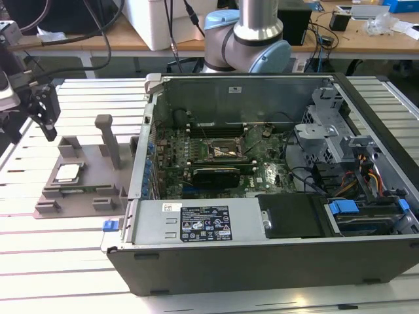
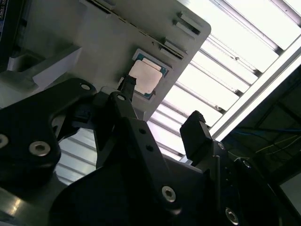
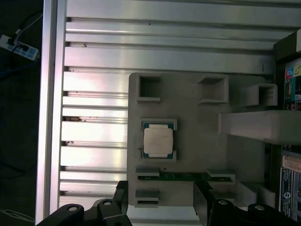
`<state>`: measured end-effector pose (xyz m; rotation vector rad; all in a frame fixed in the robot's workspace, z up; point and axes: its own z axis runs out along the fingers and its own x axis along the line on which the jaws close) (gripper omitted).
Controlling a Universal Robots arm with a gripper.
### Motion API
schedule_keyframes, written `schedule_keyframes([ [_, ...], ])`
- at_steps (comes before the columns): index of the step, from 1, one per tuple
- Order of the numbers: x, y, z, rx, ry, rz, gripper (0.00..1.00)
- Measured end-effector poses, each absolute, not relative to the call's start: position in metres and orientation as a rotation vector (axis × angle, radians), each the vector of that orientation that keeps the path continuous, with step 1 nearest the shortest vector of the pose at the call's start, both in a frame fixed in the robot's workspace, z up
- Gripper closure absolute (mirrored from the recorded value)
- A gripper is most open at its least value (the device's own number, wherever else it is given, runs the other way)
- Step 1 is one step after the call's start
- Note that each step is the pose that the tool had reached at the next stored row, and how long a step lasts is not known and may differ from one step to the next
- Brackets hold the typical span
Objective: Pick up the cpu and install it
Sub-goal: 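Pick up the cpu and move it towards the insertion slot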
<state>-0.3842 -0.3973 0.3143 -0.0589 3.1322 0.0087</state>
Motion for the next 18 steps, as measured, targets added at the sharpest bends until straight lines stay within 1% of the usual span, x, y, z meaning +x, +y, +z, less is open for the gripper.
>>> schedule_keyframes([
  [7,-0.378,-0.390,0.301,-0.070,3.133,-0.032,0.34],
  [14,-0.378,-0.377,0.288,-0.077,3.132,-0.034,0.34],
  [18,-0.378,-0.375,0.278,-0.078,3.132,-0.034,0.34],
])
